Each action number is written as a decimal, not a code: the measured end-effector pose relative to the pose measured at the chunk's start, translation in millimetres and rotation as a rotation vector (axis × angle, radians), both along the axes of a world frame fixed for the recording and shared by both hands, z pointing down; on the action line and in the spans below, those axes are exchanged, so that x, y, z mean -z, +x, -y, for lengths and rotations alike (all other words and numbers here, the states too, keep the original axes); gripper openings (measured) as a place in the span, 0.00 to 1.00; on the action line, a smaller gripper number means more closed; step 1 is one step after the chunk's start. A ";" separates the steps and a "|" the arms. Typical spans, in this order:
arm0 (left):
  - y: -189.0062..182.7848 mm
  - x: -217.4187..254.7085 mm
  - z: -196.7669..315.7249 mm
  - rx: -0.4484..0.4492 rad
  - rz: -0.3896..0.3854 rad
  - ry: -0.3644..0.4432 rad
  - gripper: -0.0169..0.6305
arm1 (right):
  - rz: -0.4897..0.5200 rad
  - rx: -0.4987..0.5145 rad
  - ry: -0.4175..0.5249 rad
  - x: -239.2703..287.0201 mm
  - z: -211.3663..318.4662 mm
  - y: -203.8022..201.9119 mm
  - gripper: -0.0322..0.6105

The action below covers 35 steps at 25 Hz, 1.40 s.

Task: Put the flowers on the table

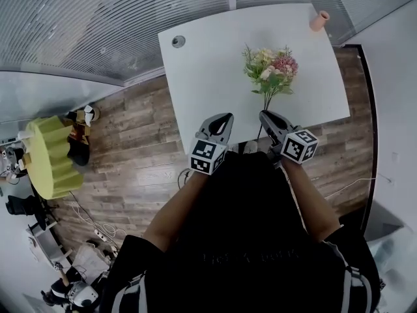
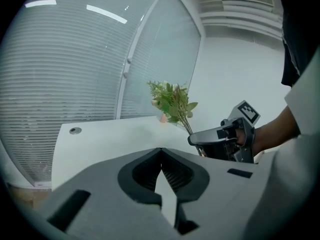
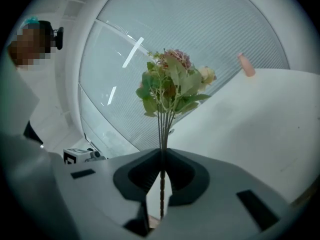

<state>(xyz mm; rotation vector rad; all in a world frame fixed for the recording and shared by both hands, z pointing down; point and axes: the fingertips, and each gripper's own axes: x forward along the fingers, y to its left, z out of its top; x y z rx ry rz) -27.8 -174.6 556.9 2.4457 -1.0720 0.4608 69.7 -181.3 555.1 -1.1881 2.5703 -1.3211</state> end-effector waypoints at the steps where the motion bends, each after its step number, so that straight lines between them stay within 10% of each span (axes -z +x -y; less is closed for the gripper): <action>1: 1.3 -2.6 -1.2 0.003 -0.006 -0.011 0.05 | -0.004 -0.006 -0.010 -5.5 0.2 1.2 0.12; 35: 20.5 -72.0 17.1 0.081 -0.066 -0.286 0.05 | -0.131 -0.028 -0.362 -152.5 20.9 0.8 0.12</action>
